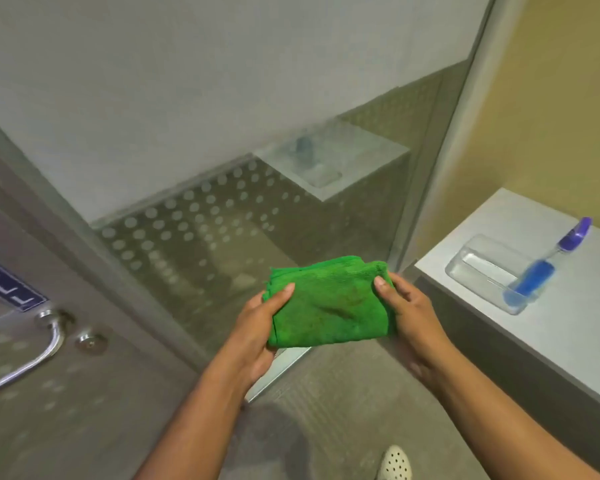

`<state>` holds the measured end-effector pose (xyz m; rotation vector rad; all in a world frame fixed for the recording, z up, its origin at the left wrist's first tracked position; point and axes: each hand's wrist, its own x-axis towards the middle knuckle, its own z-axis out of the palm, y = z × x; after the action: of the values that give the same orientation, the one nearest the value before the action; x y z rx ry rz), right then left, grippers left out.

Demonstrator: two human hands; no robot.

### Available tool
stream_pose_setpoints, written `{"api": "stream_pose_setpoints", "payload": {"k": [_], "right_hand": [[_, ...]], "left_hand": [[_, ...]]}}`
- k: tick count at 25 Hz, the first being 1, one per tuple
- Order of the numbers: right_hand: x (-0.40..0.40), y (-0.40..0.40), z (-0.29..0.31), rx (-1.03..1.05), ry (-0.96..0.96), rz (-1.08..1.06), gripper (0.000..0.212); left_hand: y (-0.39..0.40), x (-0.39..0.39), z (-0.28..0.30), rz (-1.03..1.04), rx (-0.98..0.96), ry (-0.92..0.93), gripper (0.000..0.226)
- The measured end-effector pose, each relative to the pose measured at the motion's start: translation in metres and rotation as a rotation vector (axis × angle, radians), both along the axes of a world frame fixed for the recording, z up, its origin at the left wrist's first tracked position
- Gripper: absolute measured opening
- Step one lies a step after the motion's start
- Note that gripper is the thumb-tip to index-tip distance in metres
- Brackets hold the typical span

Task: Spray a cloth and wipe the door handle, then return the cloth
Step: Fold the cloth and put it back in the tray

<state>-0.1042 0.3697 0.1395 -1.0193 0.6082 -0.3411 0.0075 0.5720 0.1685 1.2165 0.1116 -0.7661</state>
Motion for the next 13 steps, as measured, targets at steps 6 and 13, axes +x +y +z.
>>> {"api": "stream_pose_setpoints", "payload": {"k": [6, 13], "right_hand": [[-0.015, -0.105, 0.021, 0.395, -0.036, -0.093, 0.036], [-0.018, -0.217, 0.030, 0.192, 0.031, -0.386, 0.030]], "left_hand": [[-0.134, 0.018, 0.014, -0.107, 0.000, -0.018, 0.030], [-0.265, 0.022, 0.017, -0.279, -0.070, 0.108, 0.036]]}}
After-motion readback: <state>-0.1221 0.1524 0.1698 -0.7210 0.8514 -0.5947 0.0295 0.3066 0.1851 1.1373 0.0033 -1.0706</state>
